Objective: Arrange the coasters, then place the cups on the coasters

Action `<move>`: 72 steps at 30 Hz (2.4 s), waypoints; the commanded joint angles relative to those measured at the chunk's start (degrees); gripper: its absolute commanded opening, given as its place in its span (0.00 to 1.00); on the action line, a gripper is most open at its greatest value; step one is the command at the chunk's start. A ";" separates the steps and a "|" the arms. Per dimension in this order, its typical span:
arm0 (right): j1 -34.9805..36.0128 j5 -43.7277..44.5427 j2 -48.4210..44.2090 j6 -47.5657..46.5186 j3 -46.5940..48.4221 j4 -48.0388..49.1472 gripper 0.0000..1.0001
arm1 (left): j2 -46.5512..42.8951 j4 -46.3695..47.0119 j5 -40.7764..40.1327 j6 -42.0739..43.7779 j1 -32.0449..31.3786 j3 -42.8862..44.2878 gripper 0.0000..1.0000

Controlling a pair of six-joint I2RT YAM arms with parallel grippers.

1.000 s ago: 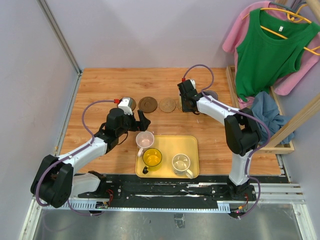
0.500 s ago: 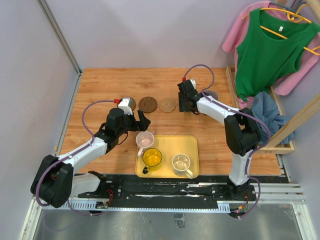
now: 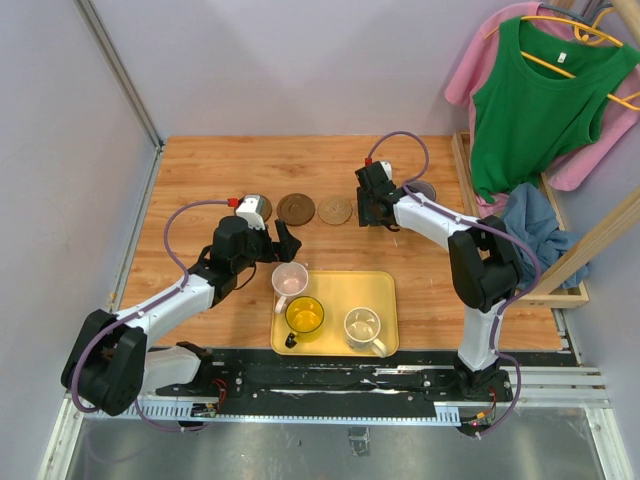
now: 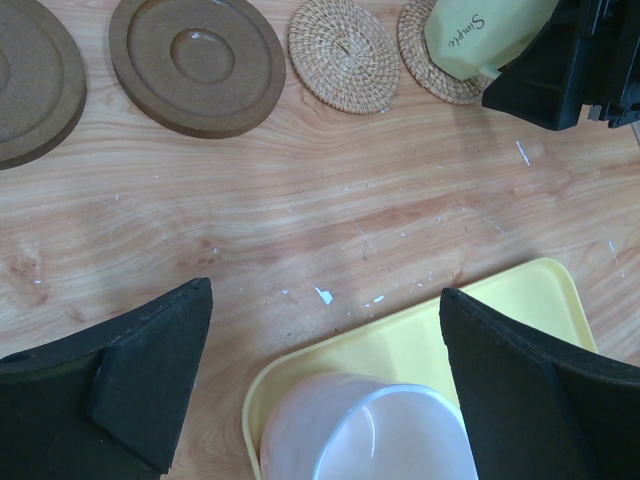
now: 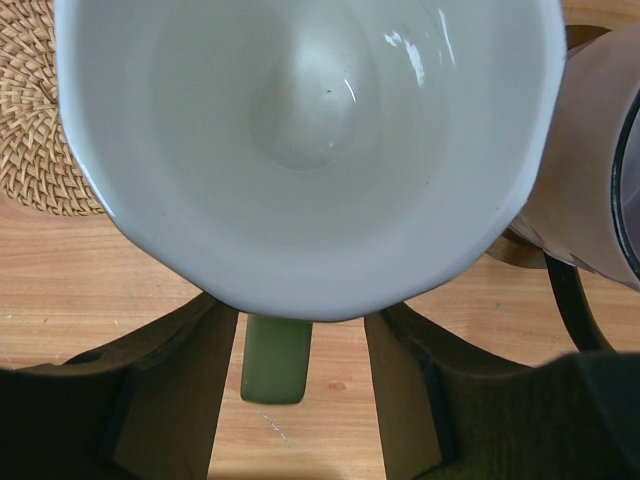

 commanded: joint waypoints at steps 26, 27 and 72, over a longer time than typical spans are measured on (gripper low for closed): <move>-1.15 4.59 -3.28 0.12 -1.49 -0.81 0.45 | -0.27 2.13 0.88 -0.36 -0.46 0.89 1.00; -1.11 4.58 -3.31 0.08 -1.55 -0.84 0.45 | -0.24 2.16 0.85 -0.37 -0.41 0.88 1.00; 18.24 -10.41 -61.80 3.17 -35.40 -18.55 0.99 | -8.28 -3.45 -1.54 1.24 -0.41 -0.43 1.00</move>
